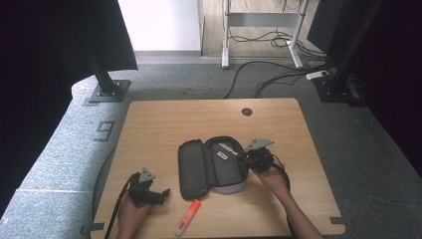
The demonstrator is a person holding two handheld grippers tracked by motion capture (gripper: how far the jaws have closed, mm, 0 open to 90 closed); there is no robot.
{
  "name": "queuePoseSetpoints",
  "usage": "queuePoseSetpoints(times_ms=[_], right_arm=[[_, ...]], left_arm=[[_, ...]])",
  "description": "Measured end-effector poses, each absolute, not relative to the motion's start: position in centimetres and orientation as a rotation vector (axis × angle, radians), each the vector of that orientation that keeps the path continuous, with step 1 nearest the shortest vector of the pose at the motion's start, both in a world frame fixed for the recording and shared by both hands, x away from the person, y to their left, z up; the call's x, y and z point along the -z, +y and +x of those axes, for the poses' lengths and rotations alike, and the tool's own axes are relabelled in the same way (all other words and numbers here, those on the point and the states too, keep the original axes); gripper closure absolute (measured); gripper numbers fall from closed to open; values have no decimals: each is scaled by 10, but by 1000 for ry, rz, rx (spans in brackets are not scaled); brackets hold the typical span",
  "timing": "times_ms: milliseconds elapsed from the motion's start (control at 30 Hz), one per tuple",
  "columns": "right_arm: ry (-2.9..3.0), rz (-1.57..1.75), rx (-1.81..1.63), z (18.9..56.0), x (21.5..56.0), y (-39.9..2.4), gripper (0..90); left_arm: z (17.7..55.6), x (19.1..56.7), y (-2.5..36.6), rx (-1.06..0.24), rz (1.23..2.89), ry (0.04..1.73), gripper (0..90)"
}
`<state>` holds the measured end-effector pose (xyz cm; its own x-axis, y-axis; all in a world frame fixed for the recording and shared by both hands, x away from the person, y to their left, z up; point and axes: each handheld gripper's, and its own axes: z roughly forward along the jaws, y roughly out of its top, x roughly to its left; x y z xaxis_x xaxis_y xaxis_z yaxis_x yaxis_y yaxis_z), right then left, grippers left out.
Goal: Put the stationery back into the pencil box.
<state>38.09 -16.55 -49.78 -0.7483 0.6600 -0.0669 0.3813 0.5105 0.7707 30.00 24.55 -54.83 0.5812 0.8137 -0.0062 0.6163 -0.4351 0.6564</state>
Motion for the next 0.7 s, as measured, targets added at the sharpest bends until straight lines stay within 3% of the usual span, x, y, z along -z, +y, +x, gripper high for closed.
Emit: queuePoseSetpoints(times_ms=[700], right_arm=[[2447, 905, -1048, 398, 521, -144, 782]], left_arm=[[300, 548, 245, -416, 2195, 1133, 0]])
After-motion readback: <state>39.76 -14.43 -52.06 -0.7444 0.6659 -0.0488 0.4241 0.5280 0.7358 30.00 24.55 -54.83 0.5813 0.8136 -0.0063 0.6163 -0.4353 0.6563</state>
